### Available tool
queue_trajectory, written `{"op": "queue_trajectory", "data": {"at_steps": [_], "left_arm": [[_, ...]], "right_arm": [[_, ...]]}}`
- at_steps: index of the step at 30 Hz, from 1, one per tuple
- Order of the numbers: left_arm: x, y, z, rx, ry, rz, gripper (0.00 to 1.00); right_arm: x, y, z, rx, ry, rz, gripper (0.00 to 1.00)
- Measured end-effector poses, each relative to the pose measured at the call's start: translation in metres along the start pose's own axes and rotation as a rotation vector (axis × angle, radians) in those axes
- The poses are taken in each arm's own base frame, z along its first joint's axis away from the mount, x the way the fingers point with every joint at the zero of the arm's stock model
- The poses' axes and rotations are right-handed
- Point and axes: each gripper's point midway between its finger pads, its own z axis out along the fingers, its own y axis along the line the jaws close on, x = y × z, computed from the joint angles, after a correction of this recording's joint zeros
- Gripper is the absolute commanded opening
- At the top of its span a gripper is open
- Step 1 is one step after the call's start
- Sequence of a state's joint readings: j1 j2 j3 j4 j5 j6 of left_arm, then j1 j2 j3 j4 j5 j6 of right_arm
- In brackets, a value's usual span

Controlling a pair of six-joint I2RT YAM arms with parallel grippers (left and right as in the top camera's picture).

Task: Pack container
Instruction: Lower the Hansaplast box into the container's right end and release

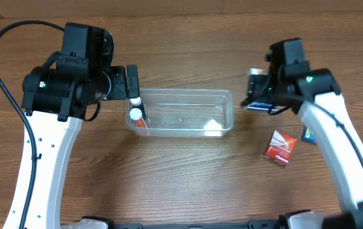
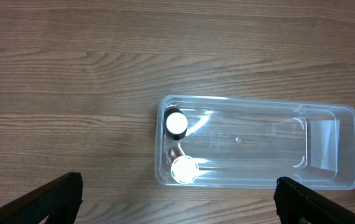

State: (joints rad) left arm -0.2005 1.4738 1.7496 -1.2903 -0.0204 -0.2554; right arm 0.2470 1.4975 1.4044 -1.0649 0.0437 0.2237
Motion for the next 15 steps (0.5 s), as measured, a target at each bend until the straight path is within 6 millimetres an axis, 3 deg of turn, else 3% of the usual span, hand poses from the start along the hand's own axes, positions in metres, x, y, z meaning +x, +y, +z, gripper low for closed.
{"op": "queue_trajectory", "data": {"at_steps": [3, 8, 15], "left_arm": [[0.0, 0.0, 0.0, 0.0, 0.0, 0.0, 1.0], [0.0, 0.0, 0.0, 0.0, 0.0, 0.0, 1.0], [0.001, 0.0, 0.0, -0.002, 0.006, 0.0, 1.0]], "right_arm": [[0.013, 0.047, -0.015, -0.075, -0.018, -0.108, 0.75], [0.035, 0.093, 0.004, -0.121, 0.042, -0.2, 0.75], [0.053, 0.099, 0.06, -0.068, 0.17, -0.202, 0.76]]}}
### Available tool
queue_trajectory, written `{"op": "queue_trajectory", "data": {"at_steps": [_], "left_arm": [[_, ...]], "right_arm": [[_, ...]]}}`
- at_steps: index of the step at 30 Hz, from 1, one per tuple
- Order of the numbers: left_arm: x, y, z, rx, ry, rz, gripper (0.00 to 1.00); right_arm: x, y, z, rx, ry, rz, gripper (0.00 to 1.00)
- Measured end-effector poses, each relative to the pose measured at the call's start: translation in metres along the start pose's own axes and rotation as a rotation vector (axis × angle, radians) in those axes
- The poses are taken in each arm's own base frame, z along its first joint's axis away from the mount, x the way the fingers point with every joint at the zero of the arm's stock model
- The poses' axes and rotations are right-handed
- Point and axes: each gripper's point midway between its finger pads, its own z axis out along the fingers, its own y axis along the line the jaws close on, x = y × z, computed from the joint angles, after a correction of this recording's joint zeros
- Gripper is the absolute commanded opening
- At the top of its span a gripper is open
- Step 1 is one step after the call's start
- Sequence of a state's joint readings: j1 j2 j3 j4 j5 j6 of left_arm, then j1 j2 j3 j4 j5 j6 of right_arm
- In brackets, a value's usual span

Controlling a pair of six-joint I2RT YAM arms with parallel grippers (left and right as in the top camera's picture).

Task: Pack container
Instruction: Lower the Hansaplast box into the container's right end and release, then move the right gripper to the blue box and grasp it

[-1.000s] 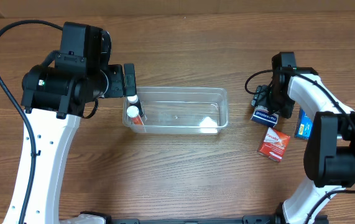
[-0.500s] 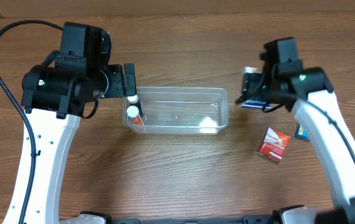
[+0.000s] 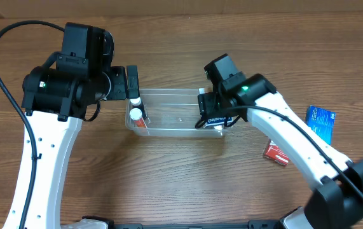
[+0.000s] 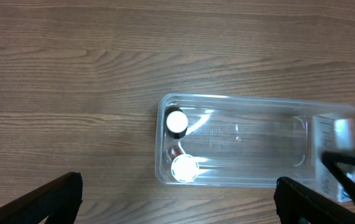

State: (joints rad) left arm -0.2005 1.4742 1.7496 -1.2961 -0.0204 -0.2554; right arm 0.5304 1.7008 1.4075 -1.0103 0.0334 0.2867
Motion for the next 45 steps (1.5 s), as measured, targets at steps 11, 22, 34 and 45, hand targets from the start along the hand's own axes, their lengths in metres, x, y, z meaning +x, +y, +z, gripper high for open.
{"op": "queue_trajectory", "data": {"at_steps": [11, 22, 34, 45], "left_arm": [[0.002, 0.001, 0.0, -0.002, 0.009, 0.0, 1.0], [0.003, 0.001, 0.0, -0.003, 0.014, 0.0, 1.0], [0.004, 0.001, 0.001, -0.005, 0.017, 0.0, 1.0], [0.005, 0.001, 0.001, -0.006, 0.021, 0.0, 1.0]], "right_arm": [[0.005, -0.001, 0.037, 0.026, 0.069, 0.001, 0.76], [-0.007, 0.003, 0.038, 0.009, 0.024, 0.003, 0.89], [0.0, -0.004, 0.035, 0.046, 0.052, 0.004, 1.0], [-0.067, -0.16, -0.164, 0.228, -0.385, 0.403, 1.0]]}}
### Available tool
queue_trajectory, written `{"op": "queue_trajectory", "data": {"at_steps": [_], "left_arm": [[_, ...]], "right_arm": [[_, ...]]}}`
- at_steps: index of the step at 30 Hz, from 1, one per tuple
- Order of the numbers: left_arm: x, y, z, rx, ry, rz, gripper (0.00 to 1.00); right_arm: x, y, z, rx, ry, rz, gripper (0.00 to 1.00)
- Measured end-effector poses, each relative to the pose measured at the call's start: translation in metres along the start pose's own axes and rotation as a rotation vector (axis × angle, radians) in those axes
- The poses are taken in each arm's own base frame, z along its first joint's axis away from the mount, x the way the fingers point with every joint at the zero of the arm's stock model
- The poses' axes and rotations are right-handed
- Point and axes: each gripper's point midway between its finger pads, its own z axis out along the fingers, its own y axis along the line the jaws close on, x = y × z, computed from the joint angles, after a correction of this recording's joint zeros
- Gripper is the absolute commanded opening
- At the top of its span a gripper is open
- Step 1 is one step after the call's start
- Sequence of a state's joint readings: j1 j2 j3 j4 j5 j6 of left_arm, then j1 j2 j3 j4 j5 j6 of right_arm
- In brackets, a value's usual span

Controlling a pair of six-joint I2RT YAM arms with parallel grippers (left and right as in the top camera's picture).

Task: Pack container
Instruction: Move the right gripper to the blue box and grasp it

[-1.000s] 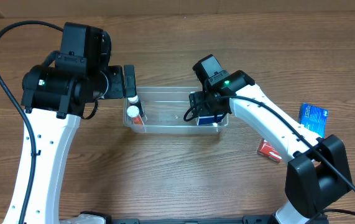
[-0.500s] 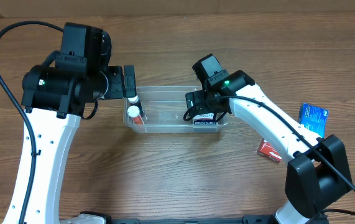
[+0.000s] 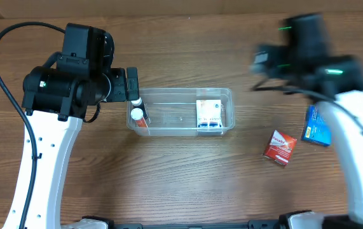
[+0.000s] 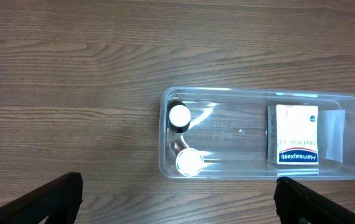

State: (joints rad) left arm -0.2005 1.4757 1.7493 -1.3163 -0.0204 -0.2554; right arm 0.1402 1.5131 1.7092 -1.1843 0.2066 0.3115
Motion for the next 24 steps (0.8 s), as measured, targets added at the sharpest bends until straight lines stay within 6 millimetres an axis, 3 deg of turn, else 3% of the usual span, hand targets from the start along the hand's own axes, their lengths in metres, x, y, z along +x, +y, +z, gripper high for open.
{"op": "queue_trajectory", "data": {"at_steps": [1, 2, 5, 9, 12, 15, 18, 24], "left_arm": [[0.0, 0.0, 0.0, 0.0, 0.0, 0.0, 1.0], [0.0, 0.0, 0.0, 0.0, -0.001, 0.0, 1.0], [0.0, 0.0, 0.0, 0.0, 0.0, 0.0, 1.0], [0.0, 0.0, 0.0, 0.0, -0.001, 0.0, 1.0], [0.0, 0.0, 0.0, 0.001, -0.001, 0.0, 1.0], [0.0, 0.0, 0.0, 0.0, -0.001, 0.0, 1.0], [0.0, 0.0, 0.0, 0.001, -0.001, 0.0, 1.0], [-0.002, -0.001, 0.0, 0.002, -0.008, 0.0, 1.0]], "right_arm": [[-0.003, -0.029, -0.001, 0.055, 0.005, 0.052, 1.0], [-0.003, -0.042, 0.0, 0.08, 0.018, 0.071, 1.0], [0.001, -0.111, 0.024, 0.204, 0.098, 0.163, 1.0], [0.028, -0.174, 0.058, 0.297, 0.234, 0.249, 1.0], [0.05, -0.207, 0.081, 0.343, 0.327, 0.295, 1.0], [0.062, -0.22, 0.102, 0.345, 0.38, 0.299, 1.0], [0.094, -0.22, 0.139, 0.296, 0.504, 0.281, 1.0], [0.132, -0.215, 0.171, 0.251, 0.553, 0.255, 1.0]]}}
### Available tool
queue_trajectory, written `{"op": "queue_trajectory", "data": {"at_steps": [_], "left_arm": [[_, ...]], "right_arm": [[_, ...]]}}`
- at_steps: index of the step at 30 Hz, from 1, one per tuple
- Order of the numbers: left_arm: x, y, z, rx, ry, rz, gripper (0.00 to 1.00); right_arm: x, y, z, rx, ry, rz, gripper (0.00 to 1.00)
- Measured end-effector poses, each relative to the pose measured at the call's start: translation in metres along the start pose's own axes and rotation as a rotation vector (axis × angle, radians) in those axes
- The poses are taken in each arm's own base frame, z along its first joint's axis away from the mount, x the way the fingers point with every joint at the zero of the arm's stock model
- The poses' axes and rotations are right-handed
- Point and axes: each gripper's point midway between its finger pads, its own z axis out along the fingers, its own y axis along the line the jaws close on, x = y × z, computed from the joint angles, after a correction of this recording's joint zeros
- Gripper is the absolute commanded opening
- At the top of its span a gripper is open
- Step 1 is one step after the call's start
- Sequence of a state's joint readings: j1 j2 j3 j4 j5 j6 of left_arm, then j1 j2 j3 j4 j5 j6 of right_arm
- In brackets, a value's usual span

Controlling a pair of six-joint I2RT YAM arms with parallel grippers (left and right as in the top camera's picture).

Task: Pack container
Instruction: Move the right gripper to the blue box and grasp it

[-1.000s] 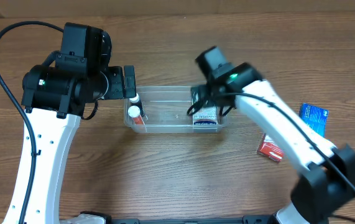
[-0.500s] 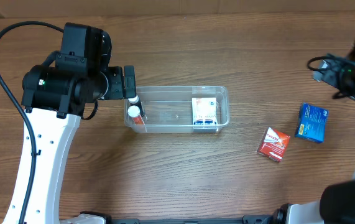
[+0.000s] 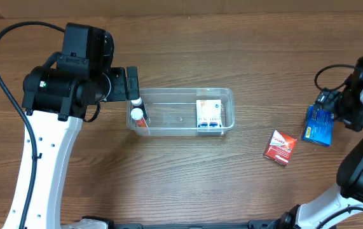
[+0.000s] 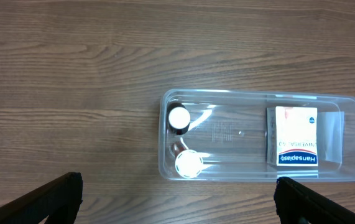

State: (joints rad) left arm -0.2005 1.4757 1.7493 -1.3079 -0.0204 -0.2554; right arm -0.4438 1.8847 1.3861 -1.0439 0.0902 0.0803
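Note:
The clear plastic container (image 3: 227, 102) (image 4: 165, 134) lies mid-table. At its left end stand two white-capped bottles (image 4: 179, 117) (image 4: 188, 163). A white and blue Hansaplast box (image 3: 209, 116) (image 4: 293, 143) lies flat at its right end. On the table to the right are a red packet (image 3: 279, 147) and a blue packet (image 3: 318, 125). My left gripper (image 4: 177, 202) hangs open and wide above the container's near side, holding nothing. My right gripper (image 3: 331, 105) is at the far right, just above the blue packet; its jaws are hard to read.
Bare wood-grain table (image 3: 181, 184) lies in front of and behind the container. My left arm (image 3: 67, 76) stands over the table's left part. A black cable (image 3: 0, 70) loops at the far left.
My right arm has moved from the upper right, where it was blurred, to the far right edge over the blue packet. The container, box, bottles and left arm are unchanged.
My right gripper held the Hansaplast box just right of the container. Then it was inside the container's right end with the box. Later the box lay flat in the container and the arm was away at the upper right. Now it is by the blue packet.

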Motion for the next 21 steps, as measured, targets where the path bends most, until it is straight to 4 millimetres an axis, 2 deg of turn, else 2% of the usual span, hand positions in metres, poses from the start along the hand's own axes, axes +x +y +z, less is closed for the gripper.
{"op": "queue_trajectory", "data": {"at_steps": [4, 16, 21], "left_arm": [[0.0, 0.001, 0.0, -0.003, 0.0, 0.0, 1.0], [0.0, 0.001, 0.0, -0.003, 0.0, 0.0, 1.0], [0.0, 0.001, 0.0, -0.003, 0.0, 0.0, 1.0]], "right_arm": [[0.013, 0.003, 0.018, -0.016, 0.031, -0.02, 1.0], [0.013, 0.01, 0.021, -0.057, 0.031, -0.056, 1.0], [0.019, 0.01, 0.036, -0.052, 0.076, -0.058, 1.0]]}}
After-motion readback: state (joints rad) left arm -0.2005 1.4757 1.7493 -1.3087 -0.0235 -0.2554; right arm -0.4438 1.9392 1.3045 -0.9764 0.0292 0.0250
